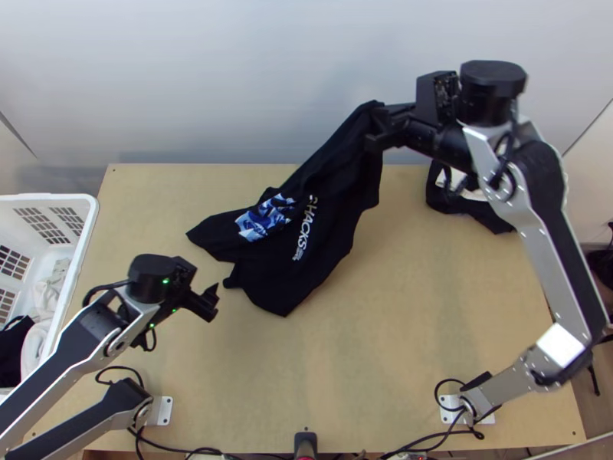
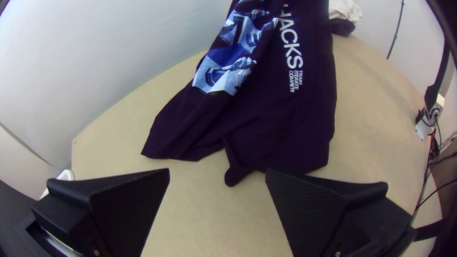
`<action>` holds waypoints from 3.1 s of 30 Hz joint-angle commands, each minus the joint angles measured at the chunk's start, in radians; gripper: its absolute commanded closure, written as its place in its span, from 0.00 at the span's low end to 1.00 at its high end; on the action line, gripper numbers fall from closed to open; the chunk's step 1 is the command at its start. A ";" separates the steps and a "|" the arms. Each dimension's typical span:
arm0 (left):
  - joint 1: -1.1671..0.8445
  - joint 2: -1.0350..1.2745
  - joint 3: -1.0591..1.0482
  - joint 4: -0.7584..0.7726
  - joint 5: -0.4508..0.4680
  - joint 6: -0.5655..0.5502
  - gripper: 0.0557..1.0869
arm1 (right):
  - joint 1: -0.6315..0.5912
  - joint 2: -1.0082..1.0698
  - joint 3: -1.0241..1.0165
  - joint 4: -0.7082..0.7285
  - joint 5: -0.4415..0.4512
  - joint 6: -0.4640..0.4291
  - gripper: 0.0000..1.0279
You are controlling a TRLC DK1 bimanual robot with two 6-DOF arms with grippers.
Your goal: Fold the t-shirt
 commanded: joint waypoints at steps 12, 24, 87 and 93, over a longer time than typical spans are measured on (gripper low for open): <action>-0.065 0.087 -0.026 0.071 -0.033 0.026 0.05 | -0.047 0.289 0.043 0.140 0.000 -0.032 0.96; -0.074 0.102 -0.066 0.149 -0.063 0.057 0.05 | -0.088 0.480 0.136 0.334 0.085 -0.054 0.96; 0.100 0.010 -0.141 0.277 -0.135 -0.093 0.05 | 0.382 0.107 -0.971 0.193 -0.219 0.204 0.04; 0.101 0.006 -0.145 0.280 -0.137 -0.084 0.05 | 0.386 0.174 -0.893 0.193 -0.219 0.227 0.04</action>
